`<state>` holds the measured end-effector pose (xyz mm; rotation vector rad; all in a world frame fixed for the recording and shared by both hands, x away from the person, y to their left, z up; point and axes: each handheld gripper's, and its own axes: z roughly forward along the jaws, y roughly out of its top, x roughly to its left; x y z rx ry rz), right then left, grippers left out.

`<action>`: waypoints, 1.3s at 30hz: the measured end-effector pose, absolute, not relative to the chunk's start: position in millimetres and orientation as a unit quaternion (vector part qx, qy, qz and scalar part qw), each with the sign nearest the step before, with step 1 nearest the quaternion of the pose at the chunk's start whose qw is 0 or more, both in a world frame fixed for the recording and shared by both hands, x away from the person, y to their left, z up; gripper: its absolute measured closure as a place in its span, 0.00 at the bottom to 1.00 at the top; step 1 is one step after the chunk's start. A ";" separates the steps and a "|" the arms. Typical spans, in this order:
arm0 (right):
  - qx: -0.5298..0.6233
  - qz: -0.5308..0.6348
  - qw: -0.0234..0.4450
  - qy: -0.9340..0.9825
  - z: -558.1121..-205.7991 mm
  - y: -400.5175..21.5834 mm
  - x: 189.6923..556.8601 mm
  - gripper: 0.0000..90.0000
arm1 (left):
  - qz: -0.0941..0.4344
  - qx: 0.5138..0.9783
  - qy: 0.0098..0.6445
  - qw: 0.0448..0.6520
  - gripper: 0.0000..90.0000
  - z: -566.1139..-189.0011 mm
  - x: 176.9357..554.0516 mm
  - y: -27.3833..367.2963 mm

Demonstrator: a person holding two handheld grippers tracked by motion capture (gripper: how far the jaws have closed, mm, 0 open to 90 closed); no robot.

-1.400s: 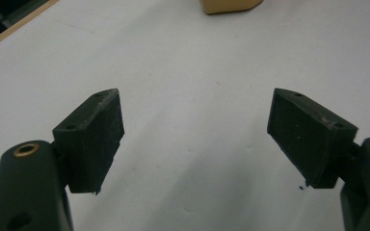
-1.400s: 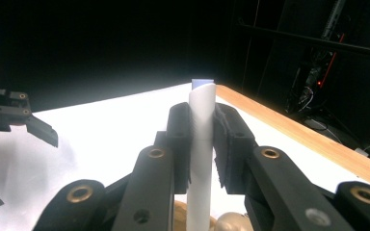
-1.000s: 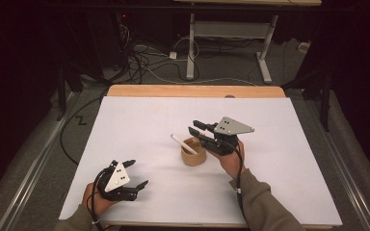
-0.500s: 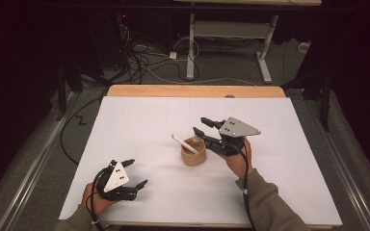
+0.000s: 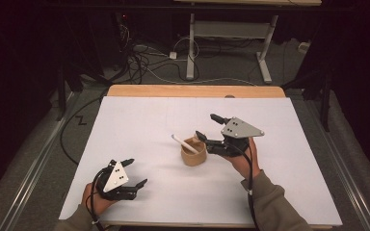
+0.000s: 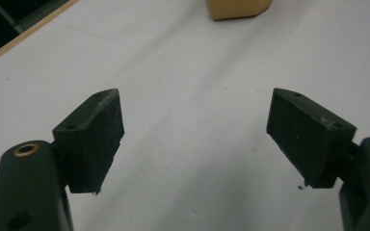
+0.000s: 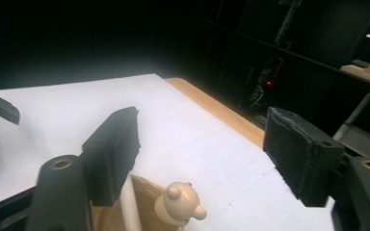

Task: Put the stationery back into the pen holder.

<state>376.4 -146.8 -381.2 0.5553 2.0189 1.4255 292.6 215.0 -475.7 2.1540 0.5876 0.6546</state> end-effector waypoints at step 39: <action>0.212 0.489 0.327 0.780 -373.3 -193.9 344.1 0.26 | 0.259 0.852 0.231 0.391 0.22 -476.3 292.5 214.1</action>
